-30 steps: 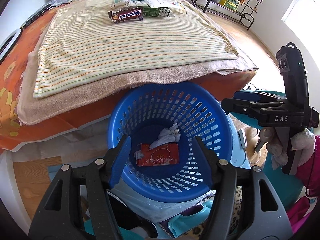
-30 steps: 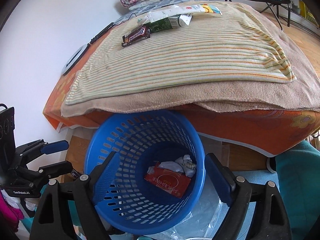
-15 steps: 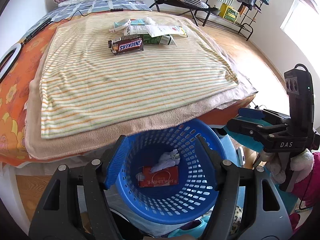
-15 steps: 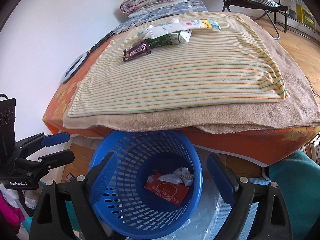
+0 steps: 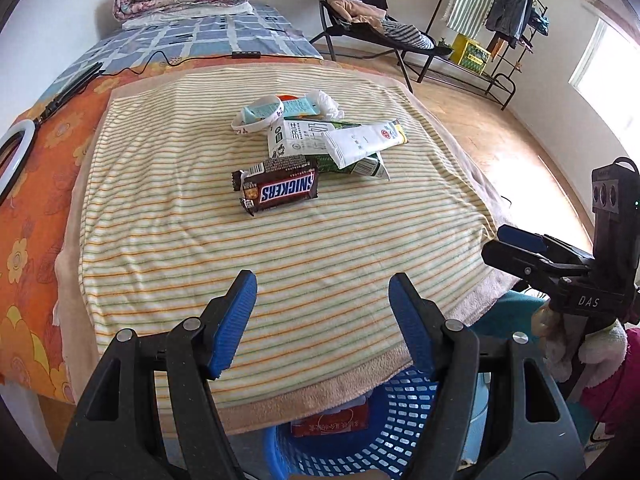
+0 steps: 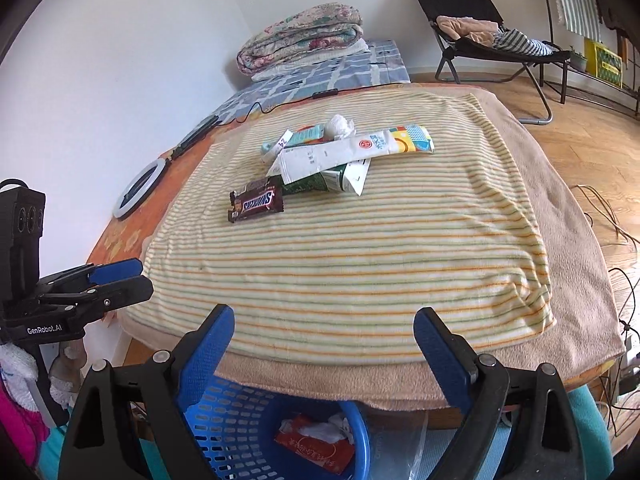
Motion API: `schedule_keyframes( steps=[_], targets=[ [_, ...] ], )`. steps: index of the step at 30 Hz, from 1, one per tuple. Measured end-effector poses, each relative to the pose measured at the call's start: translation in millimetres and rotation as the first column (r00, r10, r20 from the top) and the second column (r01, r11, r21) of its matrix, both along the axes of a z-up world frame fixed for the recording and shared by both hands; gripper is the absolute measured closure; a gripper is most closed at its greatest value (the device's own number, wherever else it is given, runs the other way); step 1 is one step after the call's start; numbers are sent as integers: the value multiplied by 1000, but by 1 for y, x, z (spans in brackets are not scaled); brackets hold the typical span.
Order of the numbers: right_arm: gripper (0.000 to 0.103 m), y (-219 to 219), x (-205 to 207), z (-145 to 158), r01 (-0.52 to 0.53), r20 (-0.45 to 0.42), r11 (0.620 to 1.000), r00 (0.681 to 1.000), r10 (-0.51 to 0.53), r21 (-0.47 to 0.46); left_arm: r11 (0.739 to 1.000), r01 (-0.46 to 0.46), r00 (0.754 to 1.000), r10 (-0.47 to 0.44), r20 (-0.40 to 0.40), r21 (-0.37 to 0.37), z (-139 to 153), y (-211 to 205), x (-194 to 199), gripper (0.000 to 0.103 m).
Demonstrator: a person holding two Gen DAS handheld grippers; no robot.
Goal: Collect trash
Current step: 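Move both tools back over the bed toward the remaining trash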
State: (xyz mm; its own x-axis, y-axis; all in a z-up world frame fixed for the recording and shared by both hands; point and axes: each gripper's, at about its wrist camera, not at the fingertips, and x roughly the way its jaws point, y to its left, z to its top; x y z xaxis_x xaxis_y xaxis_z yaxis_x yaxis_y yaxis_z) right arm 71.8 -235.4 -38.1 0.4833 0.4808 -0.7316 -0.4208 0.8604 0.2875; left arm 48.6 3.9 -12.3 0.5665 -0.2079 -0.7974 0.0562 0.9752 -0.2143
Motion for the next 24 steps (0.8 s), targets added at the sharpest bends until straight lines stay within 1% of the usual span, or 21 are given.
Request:
schedule_keyframes(
  steps=[3, 8, 12, 15, 20, 22, 24],
  targets=[
    [10, 4, 25, 3, 19, -7, 1000, 1000, -19, 23, 1000, 15, 1000, -15, 0, 15, -5, 1, 21, 33],
    [10, 6, 71, 1, 73, -56, 994, 996, -69, 77, 1000, 12, 1000, -11, -1, 25, -12, 7, 53, 32],
    [10, 3, 112, -6, 138, -127, 982, 985, -121, 132, 1000, 6, 1000, -6, 12, -9, -14, 17, 79, 32],
    [10, 0, 138, -12, 199, -163, 965, 972, -171, 172, 999, -13, 1000, 13, -2, -51, -21, 27, 97, 33],
    [10, 12, 171, -19, 224, -191, 957, 963, -188, 185, 994, -65, 998, 62, -32, -91, -35, 42, 121, 33],
    [10, 17, 182, -23, 237, -209, 952, 958, -195, 195, 992, -74, 997, 71, -38, -98, -40, 46, 129, 33],
    [10, 22, 192, -27, 257, -227, 944, 951, -209, 206, 989, -83, 996, 77, -49, -121, -45, 50, 134, 33]
  ],
)
